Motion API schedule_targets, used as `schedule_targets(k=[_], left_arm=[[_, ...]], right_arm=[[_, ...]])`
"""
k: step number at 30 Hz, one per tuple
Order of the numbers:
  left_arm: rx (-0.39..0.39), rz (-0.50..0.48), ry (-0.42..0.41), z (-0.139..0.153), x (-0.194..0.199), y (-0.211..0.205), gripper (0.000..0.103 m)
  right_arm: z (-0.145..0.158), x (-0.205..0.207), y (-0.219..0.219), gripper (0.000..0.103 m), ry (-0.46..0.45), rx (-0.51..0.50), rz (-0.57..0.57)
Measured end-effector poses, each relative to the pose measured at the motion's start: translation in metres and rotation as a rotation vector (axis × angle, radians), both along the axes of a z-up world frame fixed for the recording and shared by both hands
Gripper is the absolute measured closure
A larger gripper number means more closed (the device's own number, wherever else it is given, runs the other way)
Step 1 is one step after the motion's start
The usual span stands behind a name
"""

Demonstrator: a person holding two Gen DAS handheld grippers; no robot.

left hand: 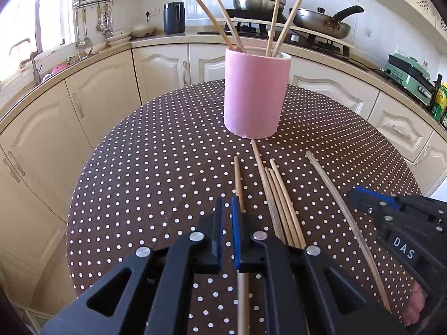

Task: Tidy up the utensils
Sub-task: 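Lift the chopstick off the table with the right gripper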

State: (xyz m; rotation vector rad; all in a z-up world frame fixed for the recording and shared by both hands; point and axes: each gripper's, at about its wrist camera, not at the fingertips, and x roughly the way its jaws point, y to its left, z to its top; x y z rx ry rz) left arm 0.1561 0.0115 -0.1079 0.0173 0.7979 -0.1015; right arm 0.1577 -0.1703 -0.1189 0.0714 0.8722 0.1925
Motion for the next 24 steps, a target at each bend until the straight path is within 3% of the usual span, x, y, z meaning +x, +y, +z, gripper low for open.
schedule_targets(k=[4,6,7,8,9,11,12,14,18,24], left_arm=[[-0.006,-0.006,0.002,-0.002,-0.002,0.001,0.096],[-0.006,-0.007,0.009,-0.003,-0.002,0.001,0.096],[-0.012,-0.008,0.011,-0.003,-0.002,0.001,0.096],[-0.026,-0.015,0.017,-0.003,-0.002,0.003,0.096],[-0.039,-0.027,0.024,-0.002,-0.003,0.004,0.095],[-0.061,-0.046,0.032,-0.001,-0.004,0.006,0.09],[-0.068,-0.053,0.032,0.0,-0.005,0.007,0.075],[-0.074,-0.063,0.01,0.002,-0.008,0.009,0.065],[-0.05,-0.075,0.003,0.0,-0.01,0.009,0.057],[-0.035,-0.073,0.071,-0.014,-0.001,0.006,0.056]], right_arm=[[-0.004,0.0,0.003,0.095,0.015,0.002,0.003],[-0.006,0.001,0.004,0.088,0.021,-0.004,-0.002],[-0.005,0.0,0.003,0.069,0.018,-0.006,-0.007],[-0.005,0.0,0.003,0.039,0.01,-0.006,-0.012],[-0.002,-0.002,0.003,0.034,-0.01,-0.006,-0.021],[0.003,-0.005,0.001,0.034,-0.04,-0.011,-0.028],[0.004,-0.006,0.001,0.034,-0.04,-0.011,-0.027],[0.004,-0.006,0.0,0.033,-0.039,-0.016,-0.033],[-0.001,-0.004,0.0,0.03,-0.013,-0.031,-0.039],[-0.01,0.004,-0.001,0.028,0.02,-0.045,-0.034]])
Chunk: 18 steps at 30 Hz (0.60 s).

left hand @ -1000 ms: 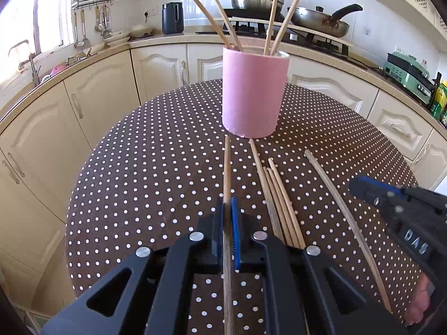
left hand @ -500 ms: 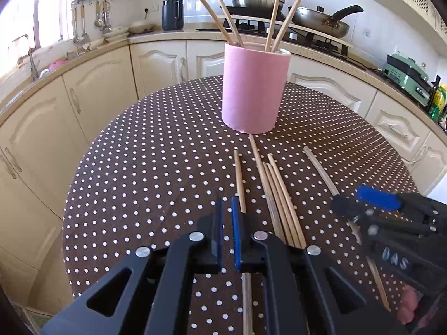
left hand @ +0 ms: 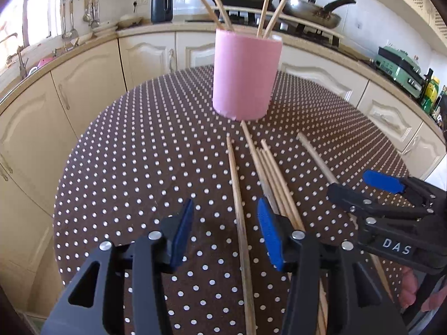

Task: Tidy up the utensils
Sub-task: 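Lift the chopstick off the table with the right gripper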

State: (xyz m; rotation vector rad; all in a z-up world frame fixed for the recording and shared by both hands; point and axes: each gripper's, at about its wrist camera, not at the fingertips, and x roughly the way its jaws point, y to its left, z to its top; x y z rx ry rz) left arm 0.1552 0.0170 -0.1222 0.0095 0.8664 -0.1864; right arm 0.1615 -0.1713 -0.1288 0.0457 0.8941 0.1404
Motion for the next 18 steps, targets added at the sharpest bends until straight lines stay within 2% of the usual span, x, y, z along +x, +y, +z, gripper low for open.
schedule_targets(k=[5,7,9,10,11,12,13,15,16,18], left_arm=[[0.045,-0.004,-0.003,-0.004,0.004,-0.008,0.05],[0.102,-0.003,-0.009,-0.005,0.005,-0.015,0.05],[0.11,-0.001,-0.002,-0.005,0.005,-0.017,0.051],[0.098,0.004,0.006,-0.004,0.007,-0.016,0.051],[0.097,0.006,0.008,-0.004,0.007,-0.016,0.057],[0.102,0.007,0.005,-0.003,0.007,-0.016,0.069],[0.108,0.01,0.003,-0.003,0.007,-0.017,0.074],[0.116,0.003,0.003,-0.002,0.006,-0.019,0.096],[0.121,0.007,0.002,-0.002,0.007,-0.02,0.096],[0.131,0.009,-0.001,-0.003,0.007,-0.023,0.097]], right_arm=[[-0.004,0.002,0.002,0.027,-0.005,-0.039,0.01],[-0.006,0.003,0.008,0.028,-0.004,-0.075,0.015],[-0.006,0.002,0.009,0.033,-0.005,-0.079,0.016],[-0.006,0.001,0.006,0.046,-0.014,-0.077,-0.003],[-0.005,0.001,0.004,0.063,-0.019,-0.076,-0.016],[-0.005,0.0,0.003,0.07,-0.022,-0.078,-0.019],[-0.005,0.001,0.002,0.075,-0.024,-0.085,-0.018],[-0.005,0.0,0.006,0.084,-0.028,-0.087,0.01],[-0.005,-0.001,0.008,0.092,-0.03,-0.095,0.017],[-0.004,-0.001,0.01,0.095,-0.032,-0.106,0.026]])
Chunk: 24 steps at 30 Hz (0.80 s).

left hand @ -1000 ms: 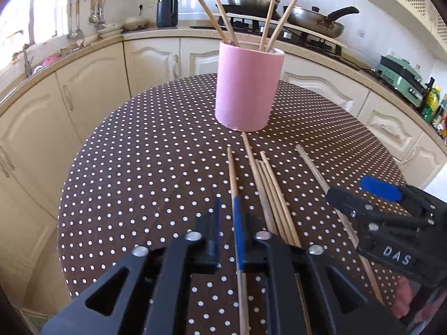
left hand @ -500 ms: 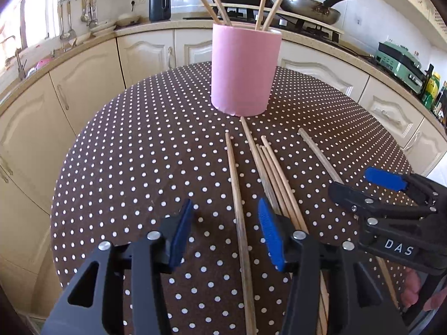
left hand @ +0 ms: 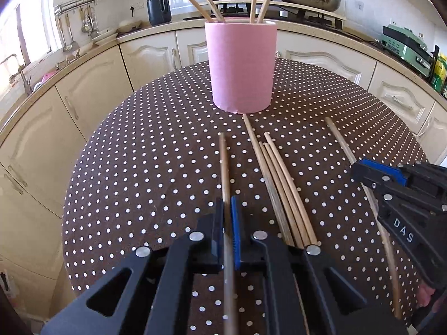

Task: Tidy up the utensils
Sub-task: 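Lift the chopstick off the table with the right gripper, then raise the chopstick with the right gripper above the pink cup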

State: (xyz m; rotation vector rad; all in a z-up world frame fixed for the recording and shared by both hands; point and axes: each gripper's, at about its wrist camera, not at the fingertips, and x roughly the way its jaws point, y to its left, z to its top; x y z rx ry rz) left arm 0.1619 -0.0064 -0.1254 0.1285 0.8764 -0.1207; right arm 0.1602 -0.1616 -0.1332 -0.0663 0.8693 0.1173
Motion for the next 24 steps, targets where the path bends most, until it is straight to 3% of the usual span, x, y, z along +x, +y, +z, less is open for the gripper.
schedule_targets(k=[7,14,24], left_arm=[[-0.051,0.002,0.004,0.0,0.0,0.008,0.097],[-0.074,0.028,-0.001,0.004,-0.001,0.016,0.097],[-0.112,0.044,-0.115,0.039,-0.007,0.023,0.097]], right_arm=[[0.003,0.002,-0.014,0.097,0.004,0.112,0.013],[0.016,-0.009,-0.009,0.097,-0.085,0.131,0.029],[0.051,-0.023,-0.021,0.097,-0.258,0.21,-0.01]])
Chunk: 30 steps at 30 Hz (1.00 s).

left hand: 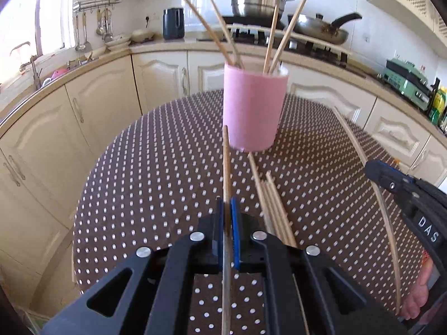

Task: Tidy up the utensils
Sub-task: 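Raise the chopstick with the right gripper above the pink cup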

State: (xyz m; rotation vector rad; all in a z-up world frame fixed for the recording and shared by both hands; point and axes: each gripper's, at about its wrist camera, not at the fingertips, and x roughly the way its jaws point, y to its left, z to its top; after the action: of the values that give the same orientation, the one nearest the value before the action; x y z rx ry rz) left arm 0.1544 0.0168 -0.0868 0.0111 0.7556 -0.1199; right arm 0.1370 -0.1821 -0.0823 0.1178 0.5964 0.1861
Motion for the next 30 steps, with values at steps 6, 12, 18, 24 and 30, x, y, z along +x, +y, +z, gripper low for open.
schedule_targets(k=[6,12,18,24,30], left_arm=[[-0.004,0.008,-0.081,0.023,0.003,-0.004,0.097],[-0.016,0.01,-0.15,0.045,0.005,-0.006,0.097],[-0.041,-0.014,-0.24,0.071,0.003,-0.013,0.097],[-0.053,-0.029,-0.335,0.1,0.004,-0.025,0.097],[-0.107,-0.04,-0.391,0.13,0.016,-0.027,0.097]], right_arm=[[0.018,-0.002,-0.004,0.097,-0.09,0.009,0.015],[0.043,-0.003,-0.007,0.097,-0.207,-0.003,0.013],[0.065,0.002,-0.006,0.097,-0.28,-0.007,0.022],[0.086,0.014,-0.004,0.097,-0.34,0.043,0.044],[0.111,0.035,-0.008,0.096,-0.411,0.158,0.092]])
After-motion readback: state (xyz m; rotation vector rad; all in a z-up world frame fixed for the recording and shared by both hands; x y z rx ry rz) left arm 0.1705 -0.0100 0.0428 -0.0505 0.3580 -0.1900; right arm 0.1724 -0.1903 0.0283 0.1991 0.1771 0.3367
